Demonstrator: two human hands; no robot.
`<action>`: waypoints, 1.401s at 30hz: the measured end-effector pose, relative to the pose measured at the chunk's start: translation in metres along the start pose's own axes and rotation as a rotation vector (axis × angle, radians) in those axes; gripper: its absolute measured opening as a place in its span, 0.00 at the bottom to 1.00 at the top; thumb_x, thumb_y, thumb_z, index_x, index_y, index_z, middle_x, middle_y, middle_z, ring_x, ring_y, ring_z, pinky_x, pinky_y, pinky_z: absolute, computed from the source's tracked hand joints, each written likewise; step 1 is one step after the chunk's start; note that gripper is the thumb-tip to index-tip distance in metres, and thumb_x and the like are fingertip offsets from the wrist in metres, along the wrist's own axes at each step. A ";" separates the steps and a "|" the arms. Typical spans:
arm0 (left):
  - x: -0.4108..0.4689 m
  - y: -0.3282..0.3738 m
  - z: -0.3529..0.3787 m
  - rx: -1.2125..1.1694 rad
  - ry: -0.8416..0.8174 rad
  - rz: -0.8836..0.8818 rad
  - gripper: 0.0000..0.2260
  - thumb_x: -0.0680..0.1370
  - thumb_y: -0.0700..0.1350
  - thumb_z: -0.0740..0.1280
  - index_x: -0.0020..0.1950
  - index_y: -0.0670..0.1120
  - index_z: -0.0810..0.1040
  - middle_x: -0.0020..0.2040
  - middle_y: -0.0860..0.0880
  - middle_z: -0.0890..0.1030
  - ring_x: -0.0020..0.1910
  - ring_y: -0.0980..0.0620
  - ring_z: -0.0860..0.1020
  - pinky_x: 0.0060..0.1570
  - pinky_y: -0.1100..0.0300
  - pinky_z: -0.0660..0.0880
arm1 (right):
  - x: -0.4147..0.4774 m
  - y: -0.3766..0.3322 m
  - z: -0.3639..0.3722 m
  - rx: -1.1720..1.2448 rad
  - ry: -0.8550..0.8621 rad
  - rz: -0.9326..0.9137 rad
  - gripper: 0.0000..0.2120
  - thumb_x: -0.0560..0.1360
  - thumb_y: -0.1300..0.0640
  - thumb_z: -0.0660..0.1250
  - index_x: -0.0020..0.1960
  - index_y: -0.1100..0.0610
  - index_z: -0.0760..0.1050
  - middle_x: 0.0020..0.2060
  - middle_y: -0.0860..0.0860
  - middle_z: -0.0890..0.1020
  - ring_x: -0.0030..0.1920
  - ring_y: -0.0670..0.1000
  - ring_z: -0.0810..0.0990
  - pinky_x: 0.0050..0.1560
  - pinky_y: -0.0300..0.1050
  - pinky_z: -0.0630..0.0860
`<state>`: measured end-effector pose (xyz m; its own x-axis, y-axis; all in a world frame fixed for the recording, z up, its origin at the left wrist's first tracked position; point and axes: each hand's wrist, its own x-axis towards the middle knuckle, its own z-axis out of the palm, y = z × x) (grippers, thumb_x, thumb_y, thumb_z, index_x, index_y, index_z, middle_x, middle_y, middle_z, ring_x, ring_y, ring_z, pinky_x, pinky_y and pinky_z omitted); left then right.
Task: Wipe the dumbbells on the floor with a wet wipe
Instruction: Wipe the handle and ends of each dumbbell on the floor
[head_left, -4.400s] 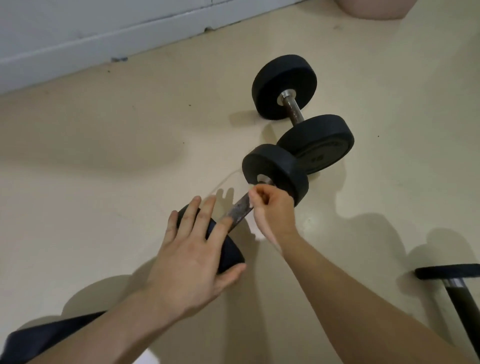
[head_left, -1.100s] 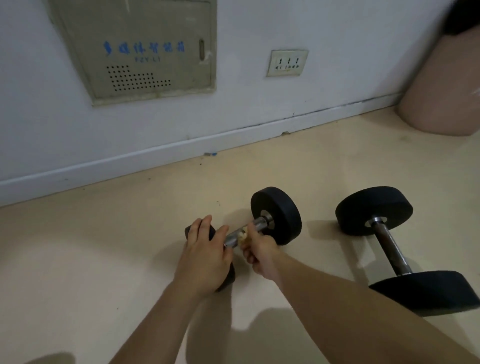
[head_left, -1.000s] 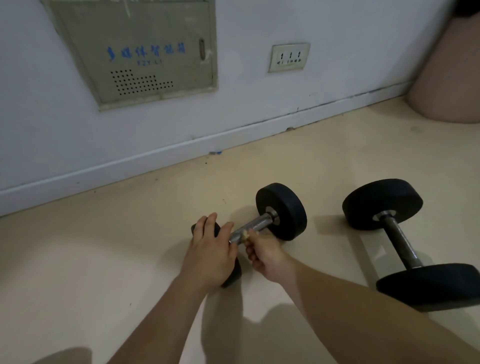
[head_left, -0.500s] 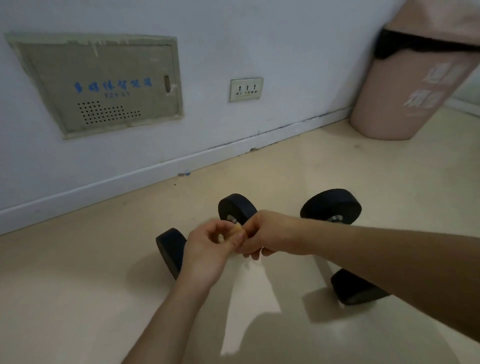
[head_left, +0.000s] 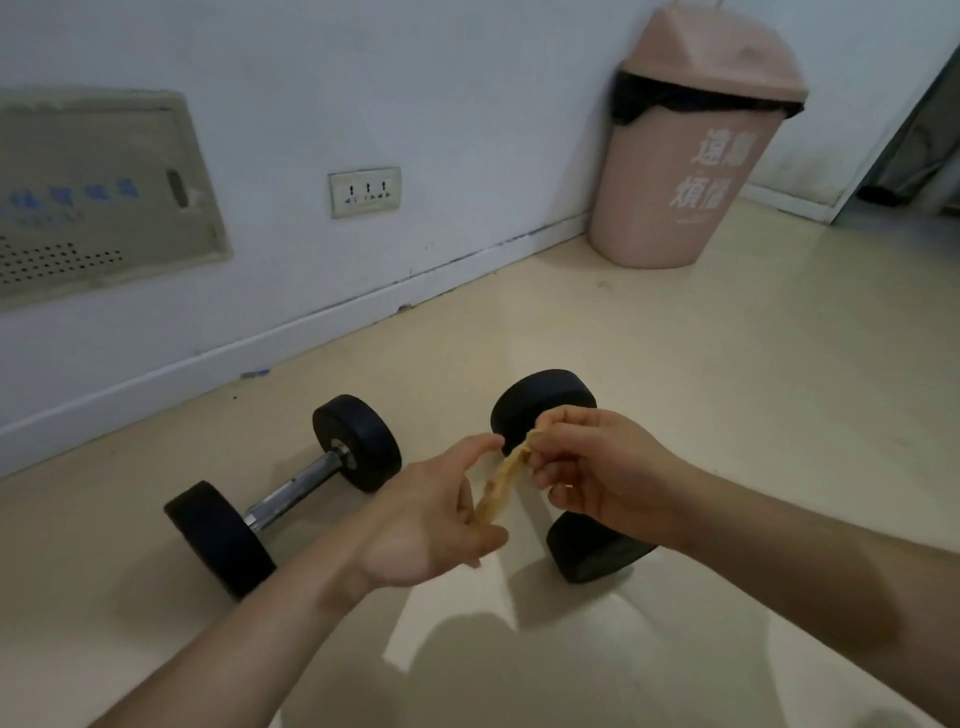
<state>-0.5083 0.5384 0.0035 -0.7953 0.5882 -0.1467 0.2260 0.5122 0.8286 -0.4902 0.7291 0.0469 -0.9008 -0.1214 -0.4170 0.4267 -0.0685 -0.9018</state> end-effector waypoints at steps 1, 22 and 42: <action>0.006 0.009 0.007 -0.068 -0.046 0.000 0.18 0.73 0.49 0.71 0.60 0.60 0.72 0.32 0.54 0.74 0.31 0.57 0.76 0.36 0.57 0.78 | -0.002 0.001 -0.010 0.009 -0.002 -0.017 0.06 0.76 0.65 0.64 0.43 0.58 0.76 0.33 0.55 0.78 0.30 0.49 0.76 0.30 0.39 0.72; 0.164 0.084 0.110 -0.652 0.419 -0.374 0.16 0.82 0.50 0.59 0.50 0.42 0.82 0.41 0.45 0.83 0.38 0.53 0.79 0.41 0.58 0.74 | 0.040 0.029 -0.181 -0.156 0.137 -0.204 0.07 0.74 0.59 0.70 0.50 0.55 0.83 0.40 0.47 0.86 0.42 0.44 0.84 0.40 0.33 0.77; 0.166 0.063 0.199 0.312 0.282 -0.322 0.26 0.73 0.59 0.68 0.69 0.57 0.67 0.64 0.59 0.71 0.63 0.55 0.68 0.59 0.61 0.69 | 0.090 0.054 -0.243 -0.286 0.268 -0.326 0.09 0.76 0.58 0.68 0.48 0.45 0.80 0.43 0.39 0.82 0.45 0.39 0.81 0.44 0.33 0.77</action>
<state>-0.5143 0.7922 -0.0762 -0.9626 0.2018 -0.1805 0.0684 0.8264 0.5589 -0.5684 0.9552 -0.0668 -0.9885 0.1221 -0.0891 0.1143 0.2180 -0.9692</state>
